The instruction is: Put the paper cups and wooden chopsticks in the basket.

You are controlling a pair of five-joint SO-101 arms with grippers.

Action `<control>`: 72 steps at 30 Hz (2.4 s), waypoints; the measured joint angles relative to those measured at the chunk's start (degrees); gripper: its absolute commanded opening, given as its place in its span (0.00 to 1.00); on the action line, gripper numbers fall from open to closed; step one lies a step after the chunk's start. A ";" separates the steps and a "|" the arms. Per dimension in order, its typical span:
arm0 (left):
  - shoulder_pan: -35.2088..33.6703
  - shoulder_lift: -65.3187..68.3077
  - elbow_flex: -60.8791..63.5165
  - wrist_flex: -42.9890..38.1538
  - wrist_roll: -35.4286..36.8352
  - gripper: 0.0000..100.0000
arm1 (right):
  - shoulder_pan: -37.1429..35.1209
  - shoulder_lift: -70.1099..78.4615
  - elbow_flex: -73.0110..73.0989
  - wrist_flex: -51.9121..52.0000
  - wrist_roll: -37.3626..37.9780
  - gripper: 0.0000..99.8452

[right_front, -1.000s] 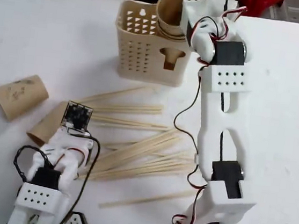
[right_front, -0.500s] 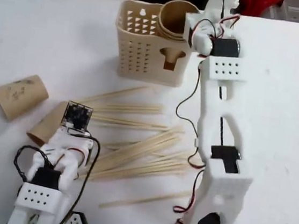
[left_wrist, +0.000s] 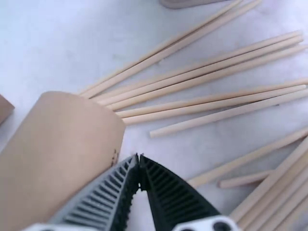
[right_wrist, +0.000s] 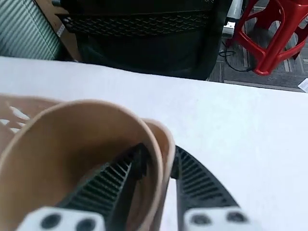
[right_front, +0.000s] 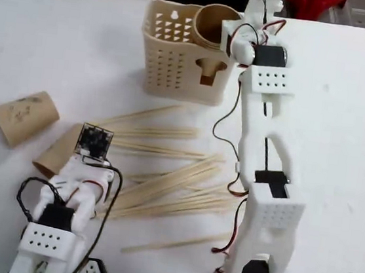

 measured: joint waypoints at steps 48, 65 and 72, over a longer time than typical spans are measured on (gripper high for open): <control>0.00 0.00 0.00 0.00 0.00 0.03 | -0.97 12.57 -25.67 24.09 2.73 0.09; 0.00 0.00 0.00 0.00 0.00 0.03 | -0.26 8.70 -28.40 43.43 2.73 0.02; 0.00 0.00 0.00 0.00 0.00 0.03 | 0.26 -3.69 -7.74 44.48 6.59 0.02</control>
